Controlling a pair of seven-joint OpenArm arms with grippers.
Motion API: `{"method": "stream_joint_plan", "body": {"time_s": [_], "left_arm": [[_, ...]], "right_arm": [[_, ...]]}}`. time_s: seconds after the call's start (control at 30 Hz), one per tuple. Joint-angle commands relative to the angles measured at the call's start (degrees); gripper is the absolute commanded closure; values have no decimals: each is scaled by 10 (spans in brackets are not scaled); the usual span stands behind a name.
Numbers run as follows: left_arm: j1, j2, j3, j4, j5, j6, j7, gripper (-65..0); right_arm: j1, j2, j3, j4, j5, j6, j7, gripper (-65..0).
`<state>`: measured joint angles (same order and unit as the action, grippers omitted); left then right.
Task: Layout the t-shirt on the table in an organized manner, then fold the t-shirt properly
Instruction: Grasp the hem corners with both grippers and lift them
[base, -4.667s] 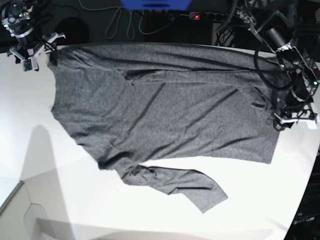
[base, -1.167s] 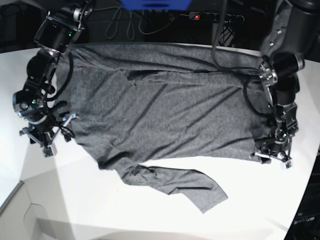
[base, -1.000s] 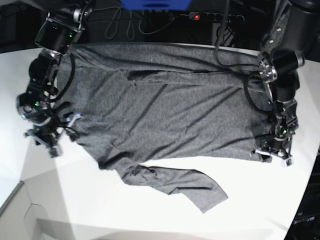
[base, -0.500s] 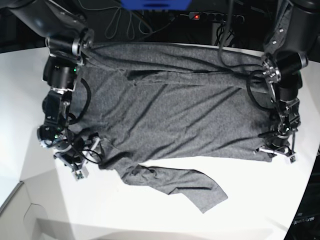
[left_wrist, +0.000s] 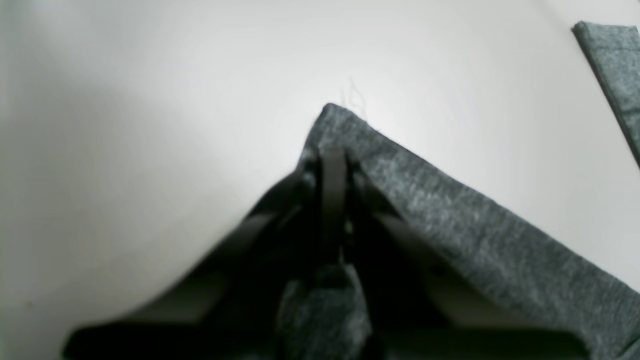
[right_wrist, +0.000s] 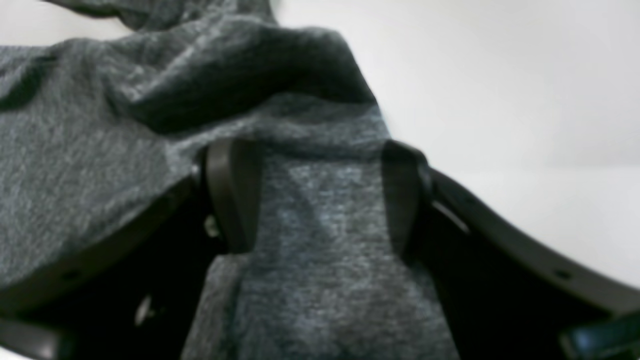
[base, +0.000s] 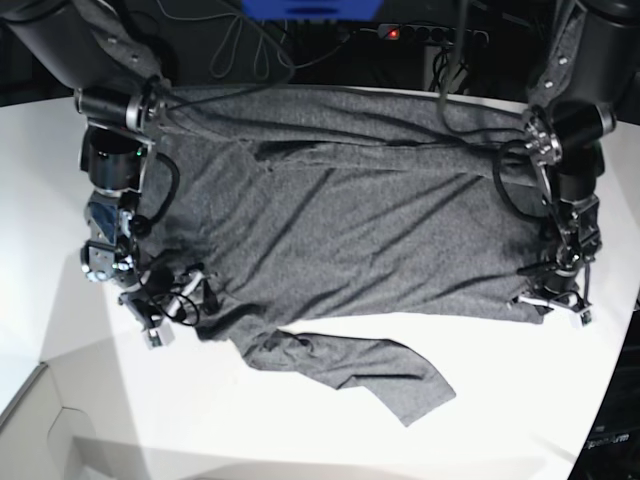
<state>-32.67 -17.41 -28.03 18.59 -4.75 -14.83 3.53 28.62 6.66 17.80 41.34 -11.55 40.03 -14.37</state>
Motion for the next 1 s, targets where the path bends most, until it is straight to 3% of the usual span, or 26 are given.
{"method": "stream_joint_plan", "body": {"time_s": [0.0, 0.1, 0.2, 0.27, 0.43, 0.57, 0.7, 0.97], "left_arm": [[11, 0, 1, -3, 15, 3, 51, -2], [34, 3, 0, 41, 15, 3, 52, -2], [60, 7, 0, 99, 15, 3, 57, -2], [72, 7, -1, 138, 13, 3, 94, -2], [102, 3, 0, 232, -66, 3, 158, -2], [132, 1, 0, 306, -109, 3, 189, -2], [165, 1, 0, 380, -132, 3, 210, -2], [210, 0, -1, 462, -158, 3, 230, -2]], "right_arm": [[3, 5, -2, 4, -1, 0, -11, -363], [0, 5, -2, 4, -1, 0, -11, -261], [-12, 5, -3, 4, -1, 0, -12, -102], [-14, 5, -3, 5, -1, 0, -16, 0], [-22, 5, 1, 27, 0, 0, -16, 0], [-77, 2, 1, 145, 3, 0, -16, 0], [-127, -20, 2, 254, 3, 0, -17, 0], [-197, -32, 4, 402, 3, 0, -18, 0]]}}
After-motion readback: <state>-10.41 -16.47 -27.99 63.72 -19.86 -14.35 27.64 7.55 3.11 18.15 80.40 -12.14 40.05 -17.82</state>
